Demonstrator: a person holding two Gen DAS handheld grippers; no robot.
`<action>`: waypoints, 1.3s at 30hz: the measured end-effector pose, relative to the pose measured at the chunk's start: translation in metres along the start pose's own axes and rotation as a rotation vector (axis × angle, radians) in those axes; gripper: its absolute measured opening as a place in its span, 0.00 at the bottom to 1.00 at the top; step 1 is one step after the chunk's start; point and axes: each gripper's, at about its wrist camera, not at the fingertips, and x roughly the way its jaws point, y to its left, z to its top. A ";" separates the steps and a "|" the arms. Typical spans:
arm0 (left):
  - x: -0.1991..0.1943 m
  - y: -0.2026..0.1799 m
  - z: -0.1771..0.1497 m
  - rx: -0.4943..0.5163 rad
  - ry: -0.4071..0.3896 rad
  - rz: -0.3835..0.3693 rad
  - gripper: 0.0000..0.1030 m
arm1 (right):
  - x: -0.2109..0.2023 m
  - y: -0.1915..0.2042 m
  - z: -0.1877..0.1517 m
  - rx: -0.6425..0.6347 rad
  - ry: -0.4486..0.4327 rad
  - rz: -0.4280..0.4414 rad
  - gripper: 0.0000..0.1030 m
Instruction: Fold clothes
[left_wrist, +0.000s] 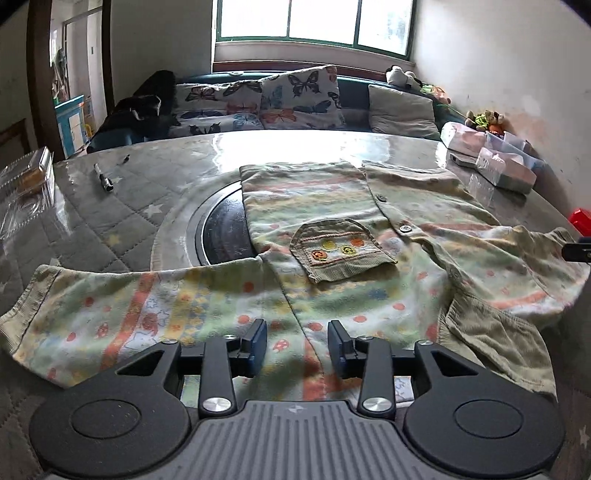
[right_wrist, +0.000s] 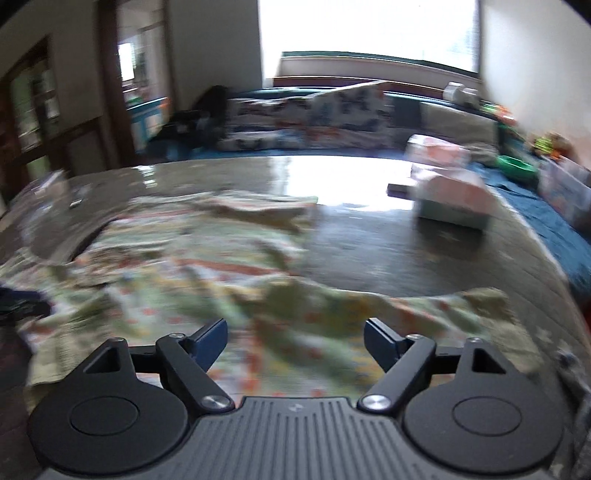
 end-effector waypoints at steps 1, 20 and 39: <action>-0.002 -0.001 0.000 0.002 -0.004 -0.003 0.38 | 0.001 0.010 0.001 -0.023 0.005 0.030 0.74; -0.045 -0.022 0.006 0.064 -0.098 -0.113 0.38 | 0.028 0.130 -0.013 -0.311 0.129 0.379 0.29; -0.036 -0.082 -0.006 0.299 -0.055 -0.347 0.40 | 0.011 0.082 0.006 -0.110 0.074 0.363 0.05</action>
